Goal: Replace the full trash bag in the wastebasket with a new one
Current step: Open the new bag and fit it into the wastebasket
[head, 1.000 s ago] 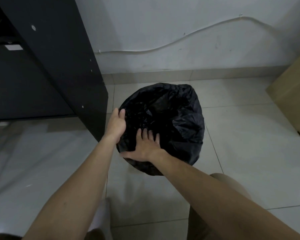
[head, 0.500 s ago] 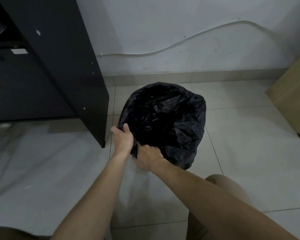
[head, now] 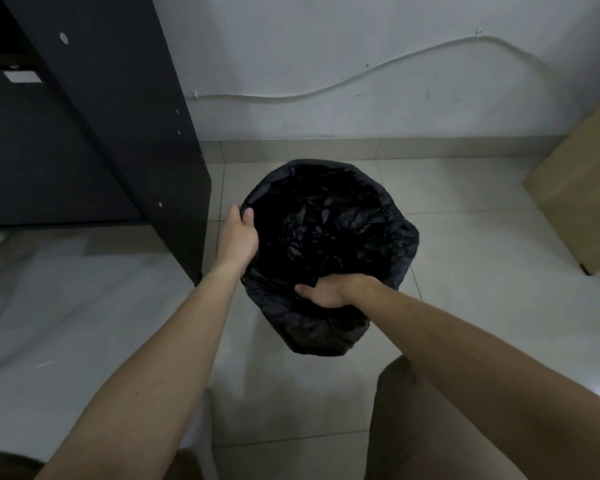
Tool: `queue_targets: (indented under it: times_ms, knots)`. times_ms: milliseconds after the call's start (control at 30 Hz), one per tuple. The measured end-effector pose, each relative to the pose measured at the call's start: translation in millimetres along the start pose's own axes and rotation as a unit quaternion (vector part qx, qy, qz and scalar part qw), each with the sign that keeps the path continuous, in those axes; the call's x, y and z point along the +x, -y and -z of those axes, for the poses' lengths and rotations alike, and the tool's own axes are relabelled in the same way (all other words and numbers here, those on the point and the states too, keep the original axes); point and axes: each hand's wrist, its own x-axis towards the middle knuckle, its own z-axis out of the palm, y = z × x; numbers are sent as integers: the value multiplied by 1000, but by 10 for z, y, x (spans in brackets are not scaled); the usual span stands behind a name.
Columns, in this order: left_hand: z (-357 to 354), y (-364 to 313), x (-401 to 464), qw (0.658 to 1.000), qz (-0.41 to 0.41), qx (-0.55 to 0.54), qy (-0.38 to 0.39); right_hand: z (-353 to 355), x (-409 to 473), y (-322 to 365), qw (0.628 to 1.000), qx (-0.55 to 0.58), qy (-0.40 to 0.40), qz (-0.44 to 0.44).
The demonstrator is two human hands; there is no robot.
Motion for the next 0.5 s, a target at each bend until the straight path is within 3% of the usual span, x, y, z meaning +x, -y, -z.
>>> queue_targets:
  times_ms: [67, 100, 167, 233, 300, 433, 500]
  knots:
    - [43, -33, 26, 999, -24, 15, 18, 91, -52, 40, 995, -24, -85, 43]
    - [70, -42, 46, 999, -29, 22, 27, 143, -64, 27, 982, -93, -147, 70]
    - [111, -61, 72, 998, -33, 44, 39, 231, -40, -45, 924, -265, -242, 128]
    - [130, -80, 67, 996, -40, 63, 52, 273, 65, -119, 882, -372, -241, 158]
    - [131, -76, 53, 994, -43, 77, 65, 274, 248, -134, 869, -420, -212, 152]
    - [166, -10, 101, 993, -33, 90, 63, 240, 672, -74, 863, -464, -179, 89]
    - [193, 36, 153, 993, -26, 90, 72, 268, 838, -121, 881, -441, -166, 44]
